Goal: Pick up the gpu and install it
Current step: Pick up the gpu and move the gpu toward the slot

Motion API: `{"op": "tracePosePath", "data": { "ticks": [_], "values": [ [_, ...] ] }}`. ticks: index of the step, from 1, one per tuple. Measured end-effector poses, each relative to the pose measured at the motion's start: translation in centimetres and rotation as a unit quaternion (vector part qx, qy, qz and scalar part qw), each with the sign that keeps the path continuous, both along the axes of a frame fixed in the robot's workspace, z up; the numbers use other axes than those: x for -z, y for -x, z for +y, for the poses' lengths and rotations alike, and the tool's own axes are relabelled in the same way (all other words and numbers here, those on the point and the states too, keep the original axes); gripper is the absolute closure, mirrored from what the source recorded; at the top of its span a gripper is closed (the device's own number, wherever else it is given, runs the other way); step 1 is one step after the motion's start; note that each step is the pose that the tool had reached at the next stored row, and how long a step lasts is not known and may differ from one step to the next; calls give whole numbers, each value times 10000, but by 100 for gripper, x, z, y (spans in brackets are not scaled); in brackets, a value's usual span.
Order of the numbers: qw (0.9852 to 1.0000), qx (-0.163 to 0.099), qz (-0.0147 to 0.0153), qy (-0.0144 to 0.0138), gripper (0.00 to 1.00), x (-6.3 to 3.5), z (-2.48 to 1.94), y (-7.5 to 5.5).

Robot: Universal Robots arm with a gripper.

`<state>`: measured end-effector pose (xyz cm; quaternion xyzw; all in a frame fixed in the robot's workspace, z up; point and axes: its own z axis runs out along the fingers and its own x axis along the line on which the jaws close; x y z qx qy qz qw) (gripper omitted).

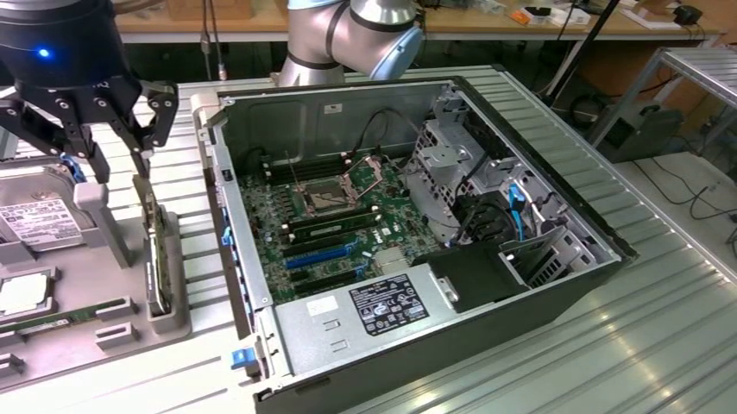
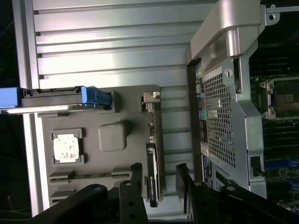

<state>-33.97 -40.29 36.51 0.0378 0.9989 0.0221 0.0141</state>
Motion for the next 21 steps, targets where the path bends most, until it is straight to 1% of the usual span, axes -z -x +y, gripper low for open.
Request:
{"op": "tracePosePath", "data": {
  "ticks": [21],
  "values": [
    [10000, 0, 0, 0, 58, 207, 0, 0]
  ]
}}
